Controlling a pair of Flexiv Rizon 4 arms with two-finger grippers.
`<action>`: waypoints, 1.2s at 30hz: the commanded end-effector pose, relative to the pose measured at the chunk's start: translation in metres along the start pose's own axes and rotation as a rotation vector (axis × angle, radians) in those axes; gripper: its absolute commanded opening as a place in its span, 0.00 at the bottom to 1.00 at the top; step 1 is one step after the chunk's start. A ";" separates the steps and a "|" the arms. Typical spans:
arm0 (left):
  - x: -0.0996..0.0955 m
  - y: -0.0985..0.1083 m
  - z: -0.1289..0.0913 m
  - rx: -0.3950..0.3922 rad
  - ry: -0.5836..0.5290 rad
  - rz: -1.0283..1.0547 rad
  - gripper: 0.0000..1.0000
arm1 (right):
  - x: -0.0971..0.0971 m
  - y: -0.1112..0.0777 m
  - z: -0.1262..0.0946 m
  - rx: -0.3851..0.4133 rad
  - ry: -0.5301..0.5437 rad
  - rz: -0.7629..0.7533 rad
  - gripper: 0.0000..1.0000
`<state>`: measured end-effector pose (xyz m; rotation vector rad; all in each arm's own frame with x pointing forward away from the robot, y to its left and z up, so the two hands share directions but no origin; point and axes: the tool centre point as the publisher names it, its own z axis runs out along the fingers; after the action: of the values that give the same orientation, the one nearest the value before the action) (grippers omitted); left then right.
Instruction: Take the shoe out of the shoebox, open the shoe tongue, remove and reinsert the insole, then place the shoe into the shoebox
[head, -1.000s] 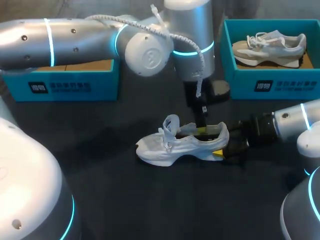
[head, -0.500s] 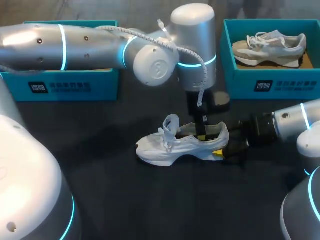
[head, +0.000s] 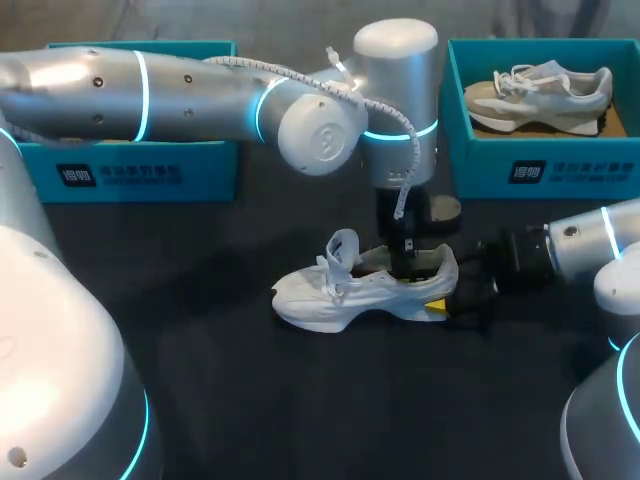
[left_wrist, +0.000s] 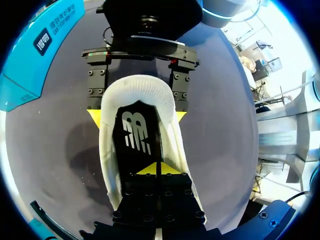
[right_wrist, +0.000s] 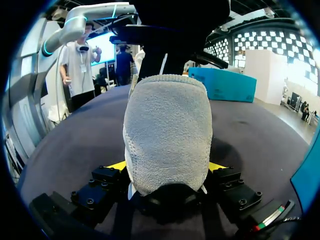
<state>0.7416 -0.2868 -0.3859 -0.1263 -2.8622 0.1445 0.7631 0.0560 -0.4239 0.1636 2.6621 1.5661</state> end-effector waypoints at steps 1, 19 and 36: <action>0.000 0.000 0.007 0.011 0.009 0.007 0.00 | 0.002 -0.001 0.004 0.003 -0.002 0.001 0.00; 0.002 0.004 0.026 -0.014 0.033 0.039 0.45 | 0.002 -0.001 0.004 0.003 -0.002 0.001 0.00; -0.007 0.011 0.054 0.002 -0.070 0.022 0.06 | 0.002 -0.001 0.004 0.003 -0.002 0.001 0.00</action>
<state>0.7435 -0.2837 -0.4128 -0.1562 -2.9257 0.1419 0.7618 0.0563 -0.4250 0.1627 2.6617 1.5656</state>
